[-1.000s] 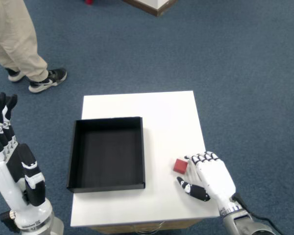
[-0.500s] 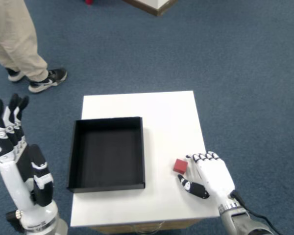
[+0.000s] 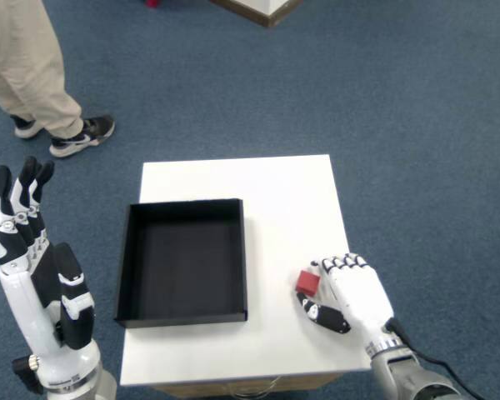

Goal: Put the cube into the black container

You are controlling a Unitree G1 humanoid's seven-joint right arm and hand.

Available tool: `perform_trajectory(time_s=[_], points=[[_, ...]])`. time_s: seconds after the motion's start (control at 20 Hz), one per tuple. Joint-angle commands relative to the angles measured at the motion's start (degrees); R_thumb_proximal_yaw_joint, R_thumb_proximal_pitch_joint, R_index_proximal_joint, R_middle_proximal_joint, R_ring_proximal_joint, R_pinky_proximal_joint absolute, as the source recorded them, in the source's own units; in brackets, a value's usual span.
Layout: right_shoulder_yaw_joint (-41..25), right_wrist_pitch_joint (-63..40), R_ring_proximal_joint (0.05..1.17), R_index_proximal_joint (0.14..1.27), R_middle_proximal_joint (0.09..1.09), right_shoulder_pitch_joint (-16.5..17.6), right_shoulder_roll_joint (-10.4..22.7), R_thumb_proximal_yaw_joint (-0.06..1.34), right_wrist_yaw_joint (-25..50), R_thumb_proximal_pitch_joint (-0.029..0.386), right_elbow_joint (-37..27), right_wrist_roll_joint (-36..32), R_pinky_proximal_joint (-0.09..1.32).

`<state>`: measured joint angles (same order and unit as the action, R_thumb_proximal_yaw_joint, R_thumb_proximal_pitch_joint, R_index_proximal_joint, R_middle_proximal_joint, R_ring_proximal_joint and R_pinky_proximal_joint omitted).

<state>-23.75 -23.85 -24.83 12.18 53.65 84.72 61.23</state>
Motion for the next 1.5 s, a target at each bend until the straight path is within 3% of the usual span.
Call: perform_trajectory(time_s=[0.05, 0.8, 1.5], points=[[0.65, 0.76, 0.37, 0.44, 0.43, -3.02, 0.41, 0.51, 0.42, 0.094, -1.76, -0.97, 0.27], [0.52, 1.79, 0.37, 0.47, 0.44, -3.09, 0.73, 0.45, -1.61, 0.113, -1.66, -0.22, 0.25], [0.73, 3.17, 0.36, 0.50, 0.43, -2.34, 1.83, 0.49, -5.08, 0.126, -1.45, 0.05, 0.25]])
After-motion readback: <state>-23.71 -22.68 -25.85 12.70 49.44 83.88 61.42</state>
